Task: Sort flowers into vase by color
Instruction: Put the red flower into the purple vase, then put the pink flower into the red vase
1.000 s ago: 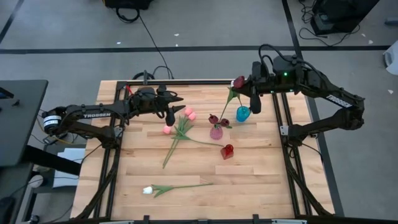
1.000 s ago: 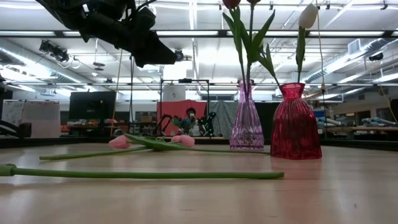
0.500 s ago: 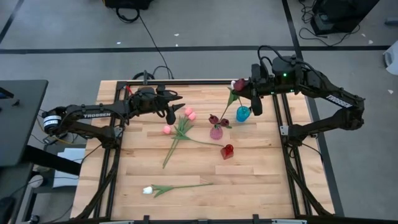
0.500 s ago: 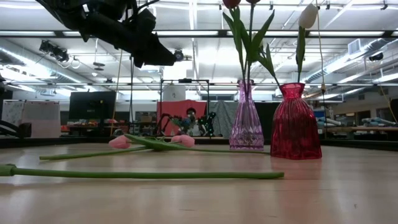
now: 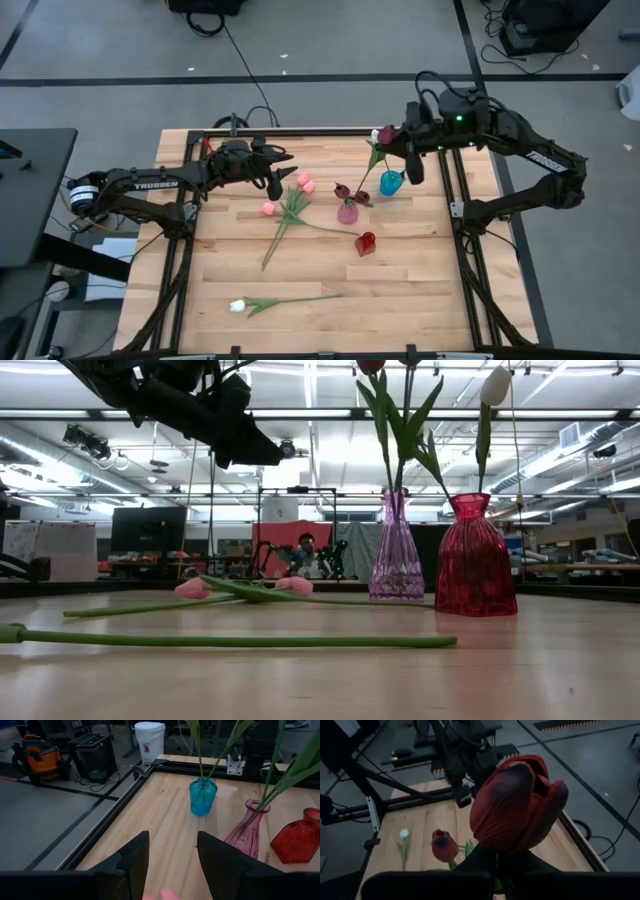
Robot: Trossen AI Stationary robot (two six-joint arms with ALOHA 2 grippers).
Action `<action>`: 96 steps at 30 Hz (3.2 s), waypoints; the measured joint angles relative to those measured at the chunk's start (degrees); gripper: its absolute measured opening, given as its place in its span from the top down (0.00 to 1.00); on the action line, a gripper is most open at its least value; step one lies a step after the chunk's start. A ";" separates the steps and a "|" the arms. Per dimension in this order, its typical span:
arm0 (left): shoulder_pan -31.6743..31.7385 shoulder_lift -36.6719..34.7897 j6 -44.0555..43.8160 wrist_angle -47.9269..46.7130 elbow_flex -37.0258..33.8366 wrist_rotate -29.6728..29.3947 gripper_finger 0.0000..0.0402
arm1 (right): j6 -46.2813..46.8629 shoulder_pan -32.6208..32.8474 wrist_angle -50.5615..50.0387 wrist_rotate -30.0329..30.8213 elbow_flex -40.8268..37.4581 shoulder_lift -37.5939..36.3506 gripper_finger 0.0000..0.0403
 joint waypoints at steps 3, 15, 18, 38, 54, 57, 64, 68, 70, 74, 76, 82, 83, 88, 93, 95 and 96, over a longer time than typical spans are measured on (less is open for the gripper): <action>0.00 0.00 -0.73 0.00 0.00 0.12 0.57 | -0.29 0.34 -0.06 0.07 -0.33 1.82 0.94; -0.02 0.00 -1.87 -3.72 0.04 1.79 0.57 | -4.21 0.60 -4.03 -0.16 -0.57 10.08 0.92; -0.02 0.00 -2.13 -4.72 0.04 1.79 0.57 | -5.78 0.60 -9.33 0.31 -0.57 11.81 0.86; -4.66 4.59 -18.79 -18.93 0.07 6.07 0.57 | -5.28 0.99 -24.02 13.18 12.22 2.42 0.56; -18.99 23.57 -4.21 -20.23 8.93 -6.37 0.57 | -2.54 1.01 -21.05 15.15 12.22 -5.44 0.57; -18.95 26.51 -1.11 -20.31 9.79 -7.87 0.57 | -2.69 1.01 -21.77 15.15 12.22 -5.35 0.57; -18.88 30.76 1.83 -20.41 10.36 -9.88 0.57 | -1.25 3.14 -22.21 14.97 12.17 -5.22 0.57; -18.88 32.42 1.90 -20.81 10.38 -9.98 0.61 | -1.32 5.55 -22.20 15.95 12.17 -5.10 0.57; -18.91 32.80 2.87 -21.18 10.38 -10.08 0.64 | -1.29 6.63 -22.20 16.80 12.17 -5.06 0.57; -18.93 32.85 3.40 -21.75 10.38 -9.64 0.75 | -0.97 8.42 -22.19 18.30 12.17 -5.06 0.57; -18.93 32.72 3.39 -21.86 10.38 -8.72 0.81 | -0.97 9.06 -22.11 19.23 12.17 -5.06 0.57; -18.86 32.26 4.25 -24.22 11.15 -5.94 0.98 | -0.71 10.16 -21.89 19.82 12.17 -4.90 0.57; -18.87 32.07 4.25 -25.61 11.54 -5.73 0.98 | -0.70 10.33 -21.89 19.82 12.17 -4.86 0.57; -18.91 28.93 4.27 -35.17 16.60 -6.29 0.96 | 1.97 12.47 -21.59 19.57 12.17 -4.97 0.57; -18.91 23.19 3.90 -55.21 26.10 -6.85 0.96 | 2.25 17.65 -21.45 21.74 12.17 -4.93 0.57; -18.91 21.48 2.80 -62.86 31.54 -7.24 0.96 | 2.27 19.23 -21.46 23.48 12.17 -4.32 0.57; -18.91 21.06 2.16 -65.76 33.96 -7.26 0.96 | 2.27 19.84 -21.54 23.74 12.17 -3.80 0.57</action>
